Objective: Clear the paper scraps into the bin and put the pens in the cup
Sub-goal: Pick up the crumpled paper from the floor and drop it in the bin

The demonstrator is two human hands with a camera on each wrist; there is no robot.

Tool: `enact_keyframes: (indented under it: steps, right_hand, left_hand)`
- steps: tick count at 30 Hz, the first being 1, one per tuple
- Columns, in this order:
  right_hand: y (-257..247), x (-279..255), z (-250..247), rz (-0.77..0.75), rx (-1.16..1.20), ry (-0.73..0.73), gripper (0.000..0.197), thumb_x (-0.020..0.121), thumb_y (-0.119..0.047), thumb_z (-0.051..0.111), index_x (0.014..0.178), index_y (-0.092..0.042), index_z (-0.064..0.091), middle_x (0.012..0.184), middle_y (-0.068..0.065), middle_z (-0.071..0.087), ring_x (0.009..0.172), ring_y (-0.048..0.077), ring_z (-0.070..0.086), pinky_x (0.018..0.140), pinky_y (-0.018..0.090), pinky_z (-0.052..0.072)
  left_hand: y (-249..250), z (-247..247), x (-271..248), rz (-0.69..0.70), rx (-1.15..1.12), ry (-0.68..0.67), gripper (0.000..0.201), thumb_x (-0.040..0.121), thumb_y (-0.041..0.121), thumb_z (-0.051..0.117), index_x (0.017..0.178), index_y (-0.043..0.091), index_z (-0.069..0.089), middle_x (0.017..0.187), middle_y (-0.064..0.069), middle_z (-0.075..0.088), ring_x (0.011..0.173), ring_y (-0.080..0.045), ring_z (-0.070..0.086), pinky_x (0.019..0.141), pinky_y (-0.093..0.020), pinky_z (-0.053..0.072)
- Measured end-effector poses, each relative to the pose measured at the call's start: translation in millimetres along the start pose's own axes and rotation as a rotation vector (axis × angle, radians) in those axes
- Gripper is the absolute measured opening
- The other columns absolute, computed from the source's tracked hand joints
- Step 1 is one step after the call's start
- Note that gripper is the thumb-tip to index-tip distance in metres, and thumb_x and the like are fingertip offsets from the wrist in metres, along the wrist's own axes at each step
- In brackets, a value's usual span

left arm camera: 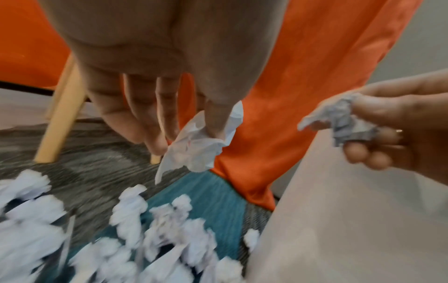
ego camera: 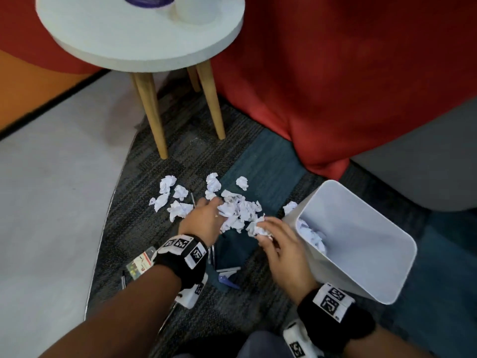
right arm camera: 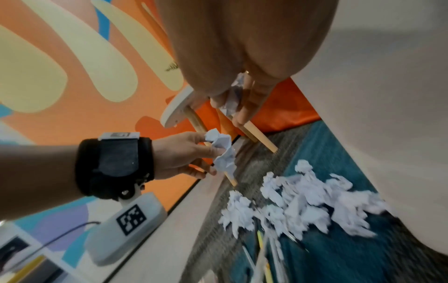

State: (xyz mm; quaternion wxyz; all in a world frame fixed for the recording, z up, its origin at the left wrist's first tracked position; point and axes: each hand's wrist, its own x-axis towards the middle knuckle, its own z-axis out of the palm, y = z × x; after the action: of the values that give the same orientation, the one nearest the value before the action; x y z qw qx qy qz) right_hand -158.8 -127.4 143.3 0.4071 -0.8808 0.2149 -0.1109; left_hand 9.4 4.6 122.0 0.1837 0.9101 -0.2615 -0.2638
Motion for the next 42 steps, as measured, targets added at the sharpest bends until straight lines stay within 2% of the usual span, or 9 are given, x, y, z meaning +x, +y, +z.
enact_keyframes:
  steps: [3,10,18,21,26,30,35,38,42]
  right_hand:
    - [-26,3,-34,0.002,0.061,0.033,0.024,0.097,-0.023,0.057,0.119,-0.021,0.065,0.133,-0.016,0.053,0.124,-0.008,0.046,0.105,0.010,0.032]
    - [-21,13,-93,0.121,-0.042,0.289,0.022,0.094,-0.019,0.061,0.116,-0.020,0.064,0.111,-0.007,0.062,0.094,0.005,0.057,0.088,0.018,0.043]
    - [42,14,-88,0.587,-0.274,-0.141,0.038,0.092,-0.038,0.058,0.128,-0.027,0.061,0.127,0.003,0.065,0.117,0.027,0.059,0.098,0.035,0.045]
    - [53,14,-94,0.629,-0.239,-0.038,0.033,0.097,-0.035,0.050,0.125,-0.023,0.062,0.122,0.009,0.067,0.114,0.029,0.060,0.095,0.034,0.045]
    - [48,0,-114,0.522,-0.071,0.342,0.022,0.097,-0.016,0.050,0.115,-0.016,0.064,0.105,0.006,0.070,0.093,0.025,0.064,0.080,0.026,0.044]
    - [44,-5,-125,0.502,0.047,0.498,0.021,0.095,-0.012,0.049,0.104,-0.026,0.062,0.093,-0.002,0.069,0.081,0.023,0.066,0.083,0.038,0.052]
    - [2,7,-129,0.288,0.144,0.608,0.024,0.091,-0.008,0.046,0.091,-0.029,0.058,0.085,-0.005,0.063,0.082,0.008,0.059,0.077,0.032,0.046]
    - [-36,14,-113,0.049,0.186,0.527,0.019,0.086,-0.003,0.046,0.084,-0.017,0.059,0.081,-0.004,0.059,0.078,0.011,0.057,0.073,0.028,0.045]
    - [-55,13,-49,-0.113,0.205,0.163,0.015,0.082,-0.010,0.048,0.080,-0.015,0.061,0.079,-0.004,0.060,0.074,0.009,0.055,0.070,0.022,0.044]
  left_hand:
    - [41,-23,-20,0.016,0.007,-0.003,0.038,0.094,0.047,0.048,0.127,0.028,0.044,0.117,-0.002,0.053,0.102,-0.028,0.060,0.081,-0.039,0.051]
    - [106,-58,-45,0.184,-0.010,0.011,0.037,0.091,0.056,0.046,0.119,0.031,0.045,0.113,0.003,0.058,0.100,-0.026,0.060,0.079,-0.039,0.050]
    - [149,-44,-50,0.304,-0.006,-0.078,0.030,0.093,0.046,0.048,0.118,0.029,0.043,0.115,0.001,0.054,0.102,-0.028,0.059,0.078,-0.041,0.050]
    - [158,-30,-59,0.356,-0.052,-0.113,0.032,0.095,0.037,0.050,0.124,0.029,0.042,0.118,0.001,0.049,0.100,-0.026,0.059,0.076,-0.038,0.048]
    - [178,-11,-56,0.483,-0.052,-0.158,0.045,0.094,0.030,0.052,0.136,0.034,0.038,0.132,0.005,0.044,0.111,-0.024,0.055,0.086,-0.040,0.049]
    - [180,1,-46,0.524,0.035,-0.172,0.061,0.090,0.044,0.056,0.144,0.038,0.030,0.150,0.006,0.032,0.129,-0.021,0.036,0.104,-0.044,0.038]
    - [149,-4,-49,0.501,-0.116,-0.039,0.037,0.092,0.034,0.056,0.128,0.031,0.049,0.124,0.006,0.046,0.114,-0.014,0.046,0.098,-0.034,0.043]
    - [111,-5,-43,0.357,-0.095,-0.050,0.025,0.095,0.037,0.050,0.120,0.033,0.049,0.119,0.010,0.050,0.111,-0.009,0.048,0.097,-0.029,0.043]
    - [55,4,-25,0.171,-0.034,-0.095,0.018,0.094,0.030,0.052,0.112,0.028,0.053,0.112,0.006,0.056,0.106,-0.015,0.051,0.092,-0.033,0.045]
